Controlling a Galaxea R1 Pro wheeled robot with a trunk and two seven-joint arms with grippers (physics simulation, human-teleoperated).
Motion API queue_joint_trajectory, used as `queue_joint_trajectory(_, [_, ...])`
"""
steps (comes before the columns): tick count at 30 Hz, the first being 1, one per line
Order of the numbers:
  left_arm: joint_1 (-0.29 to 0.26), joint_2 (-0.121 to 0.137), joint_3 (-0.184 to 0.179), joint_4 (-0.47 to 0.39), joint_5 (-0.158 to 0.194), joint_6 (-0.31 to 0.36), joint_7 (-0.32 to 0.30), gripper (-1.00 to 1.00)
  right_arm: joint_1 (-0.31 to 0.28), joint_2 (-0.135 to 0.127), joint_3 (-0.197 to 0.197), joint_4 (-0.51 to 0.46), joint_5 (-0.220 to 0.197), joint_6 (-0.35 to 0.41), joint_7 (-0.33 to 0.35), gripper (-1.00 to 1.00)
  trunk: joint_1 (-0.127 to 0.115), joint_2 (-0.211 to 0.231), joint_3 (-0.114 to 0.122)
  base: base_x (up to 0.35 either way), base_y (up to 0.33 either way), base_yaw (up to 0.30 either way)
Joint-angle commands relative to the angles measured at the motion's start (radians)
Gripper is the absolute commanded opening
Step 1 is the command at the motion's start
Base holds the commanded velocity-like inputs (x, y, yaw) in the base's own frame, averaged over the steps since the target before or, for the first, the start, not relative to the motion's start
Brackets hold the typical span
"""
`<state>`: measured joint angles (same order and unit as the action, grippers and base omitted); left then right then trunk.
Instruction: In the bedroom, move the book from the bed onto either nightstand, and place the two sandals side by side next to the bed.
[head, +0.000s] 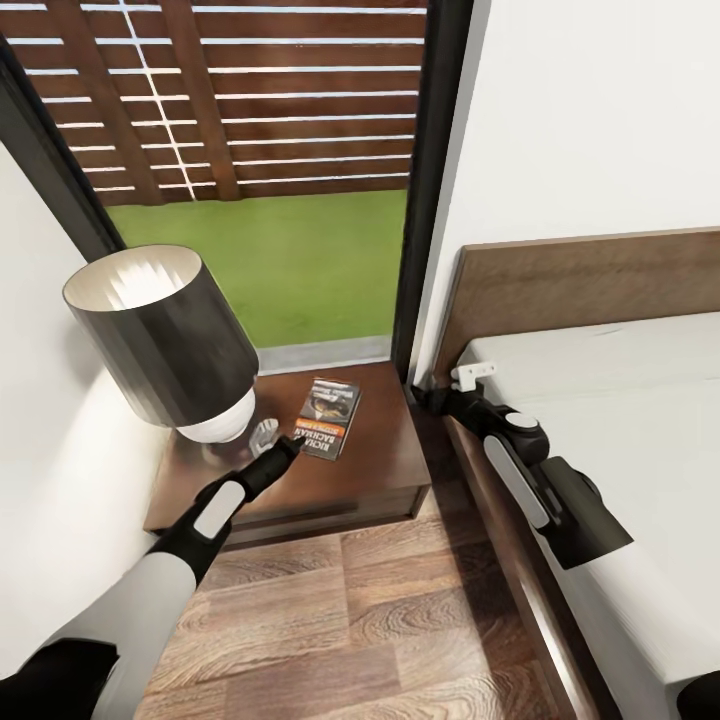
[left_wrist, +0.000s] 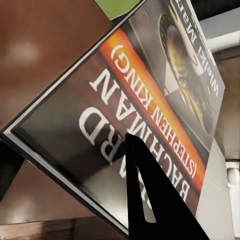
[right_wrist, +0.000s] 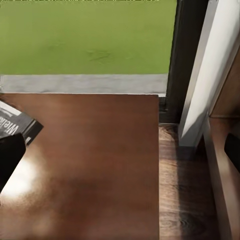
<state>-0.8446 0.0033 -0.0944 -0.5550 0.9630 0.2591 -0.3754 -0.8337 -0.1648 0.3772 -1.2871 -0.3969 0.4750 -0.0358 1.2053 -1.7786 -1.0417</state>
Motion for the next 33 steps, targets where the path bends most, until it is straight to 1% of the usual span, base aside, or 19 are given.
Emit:
queue_joint_trajectory(1, [-0.001,0.000,-0.001,0.008,0.012,0.005,0.008,-1.00,-0.001,-0.001,0.000,-0.005,-0.005,0.004,-0.002,1.00,0.000,0.000,-0.001,0.000,0.000,0.000])
queue_joint_trajectory(7, [-0.001,0.000,0.001,0.021,0.012,0.005,0.015,-1.00,-0.001,-0.001,-0.001,-0.017,-0.005,0.004,-0.001,1.00,0.000,0.000,-0.009,0.000,0.000,0.000])
queue_joint_trajectory(12, [-0.001,0.006,0.004,0.027,0.013,0.005,0.016,-1.00,-0.001,-0.001,-0.001,-0.022,-0.005,0.004,-0.001,1.00,0.000,0.000,-0.017,0.000,0.000,0.000])
queue_joint_trajectory(26, [-0.001,0.012,0.005,0.027,0.012,0.005,0.015,-1.00,-0.001,-0.001,0.000,-0.023,-0.005,0.004,-0.002,1.00,0.000,0.000,-0.039,0.000,0.000,0.000])
queue_joint_trajectory(33, [-0.001,0.016,0.005,0.027,0.011,0.006,0.014,-1.00,-0.001,-0.001,0.002,-0.022,-0.002,0.005,-0.004,1.00,0.000,0.000,-0.042,0.000,0.000,0.000])
